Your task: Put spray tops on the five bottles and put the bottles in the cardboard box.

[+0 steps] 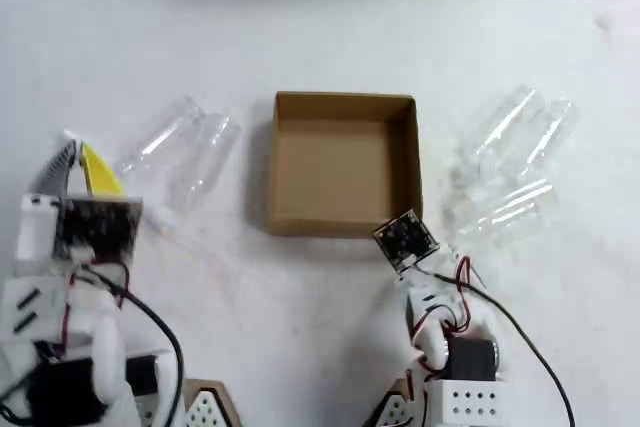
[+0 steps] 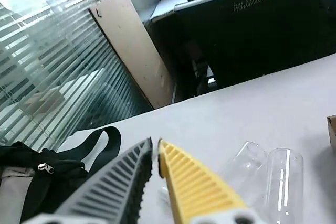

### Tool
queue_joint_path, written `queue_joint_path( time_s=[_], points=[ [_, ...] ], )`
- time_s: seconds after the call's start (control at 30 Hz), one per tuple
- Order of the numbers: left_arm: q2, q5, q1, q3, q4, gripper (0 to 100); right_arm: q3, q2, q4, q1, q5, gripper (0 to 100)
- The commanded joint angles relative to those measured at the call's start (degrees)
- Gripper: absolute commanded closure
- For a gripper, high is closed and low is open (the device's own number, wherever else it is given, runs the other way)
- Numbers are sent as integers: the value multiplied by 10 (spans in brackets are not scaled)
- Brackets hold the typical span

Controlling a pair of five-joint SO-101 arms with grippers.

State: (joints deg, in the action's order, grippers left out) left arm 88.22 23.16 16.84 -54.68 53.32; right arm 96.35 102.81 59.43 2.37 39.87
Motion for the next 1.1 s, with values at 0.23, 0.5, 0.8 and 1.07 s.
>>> queue_joint_path(
  time_s=[0.23,0.5,0.8,1.07],
  points=[
    [-385,-106,-10,419,210,976,4,1,3,1,6,983],
    [-601,-181,-10,661,336,976,4,1,3,1,6,983],
    [-785,-281,7,834,356,976,4,1,1,1,6,983],
    [-916,-540,71,917,333,933,4,0,2,1,6,983]
  ],
)
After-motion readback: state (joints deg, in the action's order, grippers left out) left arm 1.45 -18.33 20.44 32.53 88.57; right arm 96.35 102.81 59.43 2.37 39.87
